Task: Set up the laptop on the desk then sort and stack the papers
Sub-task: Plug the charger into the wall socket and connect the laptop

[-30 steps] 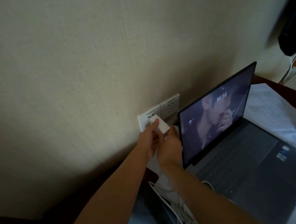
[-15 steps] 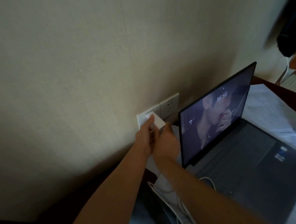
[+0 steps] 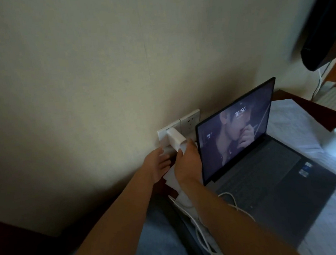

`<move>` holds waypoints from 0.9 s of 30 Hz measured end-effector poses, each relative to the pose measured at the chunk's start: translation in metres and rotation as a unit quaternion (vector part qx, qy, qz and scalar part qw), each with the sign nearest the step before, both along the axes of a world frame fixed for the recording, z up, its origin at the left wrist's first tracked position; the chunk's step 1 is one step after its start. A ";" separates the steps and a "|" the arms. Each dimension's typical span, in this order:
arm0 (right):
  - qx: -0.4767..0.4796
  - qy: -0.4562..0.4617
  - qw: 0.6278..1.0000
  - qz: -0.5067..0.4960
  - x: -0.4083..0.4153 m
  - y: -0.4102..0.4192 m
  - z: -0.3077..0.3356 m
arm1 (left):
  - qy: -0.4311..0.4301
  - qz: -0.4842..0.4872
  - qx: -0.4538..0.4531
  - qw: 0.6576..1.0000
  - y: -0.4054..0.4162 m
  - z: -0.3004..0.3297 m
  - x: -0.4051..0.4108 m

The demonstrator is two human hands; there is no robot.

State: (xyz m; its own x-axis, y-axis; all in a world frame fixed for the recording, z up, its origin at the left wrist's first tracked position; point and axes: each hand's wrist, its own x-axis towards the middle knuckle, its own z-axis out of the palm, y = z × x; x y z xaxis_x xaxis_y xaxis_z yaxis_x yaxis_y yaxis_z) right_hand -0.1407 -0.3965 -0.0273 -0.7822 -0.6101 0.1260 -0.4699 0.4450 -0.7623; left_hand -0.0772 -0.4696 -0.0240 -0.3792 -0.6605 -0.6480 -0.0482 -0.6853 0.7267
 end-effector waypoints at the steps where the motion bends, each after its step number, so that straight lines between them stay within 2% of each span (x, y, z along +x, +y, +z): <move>1: -0.010 -0.006 1.000 0.000 0.002 0.004 0.002 | -0.011 -0.001 -0.012 1.000 0.003 0.003 0.003; 8: -0.028 -0.040 0.999 0.009 0.021 0.051 0.029 | -0.095 -0.003 -0.091 0.991 0.036 0.036 0.037; 15: -0.011 -0.061 0.998 0.019 0.049 0.132 0.058 | -0.136 -0.028 -0.164 0.976 0.096 0.063 0.091; 20: 0.026 -0.062 0.997 0.027 0.064 0.188 0.062 | -0.159 -0.071 -0.254 0.951 0.143 0.060 0.119; 24: 0.081 -0.049 0.994 0.050 0.058 0.225 0.067 | -0.184 -0.090 -0.282 0.937 0.182 0.059 0.128; 27: 0.085 -0.047 0.993 0.067 0.045 0.244 0.066 | -0.205 -0.104 -0.294 0.928 0.211 0.059 0.124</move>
